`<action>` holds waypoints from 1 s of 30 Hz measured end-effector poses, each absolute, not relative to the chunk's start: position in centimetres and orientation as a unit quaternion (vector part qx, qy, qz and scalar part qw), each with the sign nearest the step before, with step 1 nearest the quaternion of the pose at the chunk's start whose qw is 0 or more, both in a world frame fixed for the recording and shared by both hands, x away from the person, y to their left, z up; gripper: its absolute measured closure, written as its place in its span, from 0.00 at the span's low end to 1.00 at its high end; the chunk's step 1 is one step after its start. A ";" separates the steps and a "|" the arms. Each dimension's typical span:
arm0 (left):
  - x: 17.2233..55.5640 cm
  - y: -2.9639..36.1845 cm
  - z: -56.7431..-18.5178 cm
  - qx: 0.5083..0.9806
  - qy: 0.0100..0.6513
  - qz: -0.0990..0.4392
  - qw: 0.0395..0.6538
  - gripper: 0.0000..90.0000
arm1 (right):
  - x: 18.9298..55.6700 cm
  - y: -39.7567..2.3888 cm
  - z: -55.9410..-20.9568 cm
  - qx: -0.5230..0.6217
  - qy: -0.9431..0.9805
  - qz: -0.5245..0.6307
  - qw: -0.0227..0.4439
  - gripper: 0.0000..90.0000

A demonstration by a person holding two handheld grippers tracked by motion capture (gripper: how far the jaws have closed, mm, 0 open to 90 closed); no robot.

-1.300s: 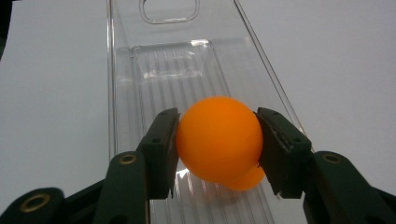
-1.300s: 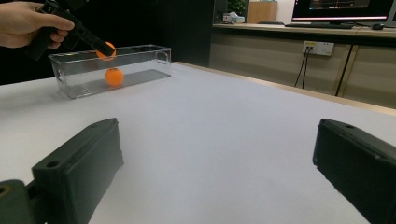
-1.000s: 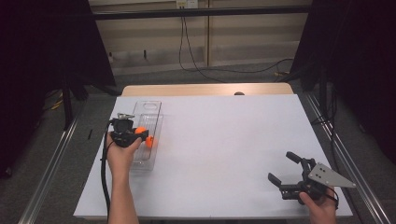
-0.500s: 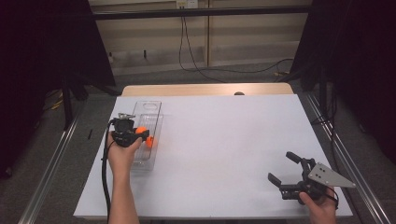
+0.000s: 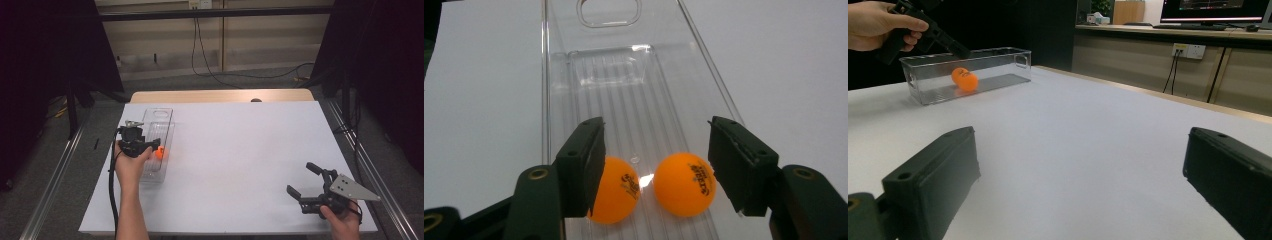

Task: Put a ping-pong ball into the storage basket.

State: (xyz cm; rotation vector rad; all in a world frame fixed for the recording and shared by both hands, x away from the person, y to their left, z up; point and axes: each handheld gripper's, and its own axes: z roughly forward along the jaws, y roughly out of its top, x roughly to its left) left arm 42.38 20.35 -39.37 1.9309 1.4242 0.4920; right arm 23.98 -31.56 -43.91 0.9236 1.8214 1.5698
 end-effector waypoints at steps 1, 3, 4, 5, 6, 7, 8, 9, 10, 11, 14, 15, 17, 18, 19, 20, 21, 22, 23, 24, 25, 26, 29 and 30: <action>42.3 20.4 -39.3 0.742 0.546 0.191 0.341 0.44 | 24.0 -31.6 -43.9 0.344 0.678 0.586 0.279 0.01; 42.2 20.4 -39.1 0.741 0.545 0.190 0.343 0.43 | 24.0 -31.6 -43.9 0.345 0.678 0.587 0.278 0.01; 42.1 20.4 -39.1 0.740 0.545 0.192 0.344 0.42 | 24.0 -31.6 -43.9 0.345 0.677 0.587 0.278 0.01; 42.1 20.4 -39.0 0.739 0.545 0.194 0.345 0.40 | 24.0 -31.6 -43.9 0.345 0.677 0.587 0.279 0.01; 42.1 20.4 -39.0 0.738 0.545 0.194 0.346 0.39 | 24.0 -31.6 -43.9 0.345 0.677 0.587 0.279 0.01; 42.0 20.5 -38.9 0.739 0.544 0.193 0.348 0.38 | 24.0 -31.6 -43.9 0.345 0.677 0.587 0.279 0.01; 41.9 20.5 -38.9 0.739 0.543 0.193 0.349 0.37 | 24.0 -31.6 -43.9 0.345 0.677 0.588 0.278 0.01; 41.9 20.5 -38.8 0.738 0.543 0.193 0.351 0.36 | 24.0 -31.5 -43.8 0.345 0.677 0.588 0.279 0.01; 41.8 20.5 -38.7 0.737 0.541 0.195 0.354 0.36 | 24.0 -31.5 -43.8 0.346 0.676 0.588 0.278 0.01; 41.8 20.5 -38.7 0.737 0.540 0.196 0.356 0.35 | 24.0 -31.5 -43.8 0.345 0.676 0.588 0.278 0.01; 41.7 20.4 -38.6 0.738 0.537 0.196 0.359 0.32 | 24.0 -31.6 -43.8 0.345 0.676 0.589 0.278 0.01; 41.6 20.4 -38.6 0.737 0.538 0.195 0.360 0.31 | 24.0 -31.6 -43.8 0.345 0.676 0.589 0.278 0.01; 41.6 20.4 -38.6 0.738 0.537 0.193 0.359 0.29 | 24.0 -31.6 -43.8 0.345 0.676 0.588 0.278 0.01; 41.6 20.5 -38.5 0.737 0.538 0.193 0.361 0.29 | 24.0 -31.6 -43.8 0.345 0.676 0.588 0.279 0.01; 41.6 20.5 -38.5 0.738 0.537 0.193 0.362 0.29 | 24.1 -31.6 -43.8 0.345 0.676 0.588 0.279 0.01; 41.5 20.5 -38.5 0.737 0.537 0.194 0.363 0.28 | 24.0 -31.5 -43.8 0.345 0.677 0.588 0.279 0.01; 41.5 20.5 -38.4 0.736 0.536 0.193 0.365 0.28 | 24.0 -31.5 -43.8 0.346 0.676 0.588 0.278 0.01; 41.4 20.4 -38.3 0.735 0.537 0.192 0.366 0.28 | 24.0 -31.5 -43.8 0.345 0.676 0.588 0.278 0.01; 41.4 20.4 -38.3 0.736 0.534 0.194 0.368 0.27 | 24.0 -31.6 -43.8 0.345 0.676 0.588 0.279 0.01; 41.4 20.4 -38.3 0.736 0.534 0.194 0.369 0.27 | 24.0 -31.6 -43.8 0.345 0.676 0.588 0.279 0.01; 41.3 20.4 -38.2 0.736 0.533 0.194 0.369 0.26 | 24.0 -31.6 -43.8 0.345 0.676 0.588 0.279 0.01; 41.3 20.4 -38.2 0.735 0.533 0.195 0.370 0.26 | 24.0 -31.6 -43.8 0.345 0.676 0.589 0.279 0.01; 41.1 20.4 -38.0 0.735 0.529 0.191 0.379 0.25 | 24.1 -31.5 -43.8 0.347 0.676 0.588 0.278 0.01; 41.0 20.5 -38.0 0.733 0.529 0.194 0.381 0.24 | 24.1 -31.5 -43.9 0.346 0.677 0.587 0.278 0.01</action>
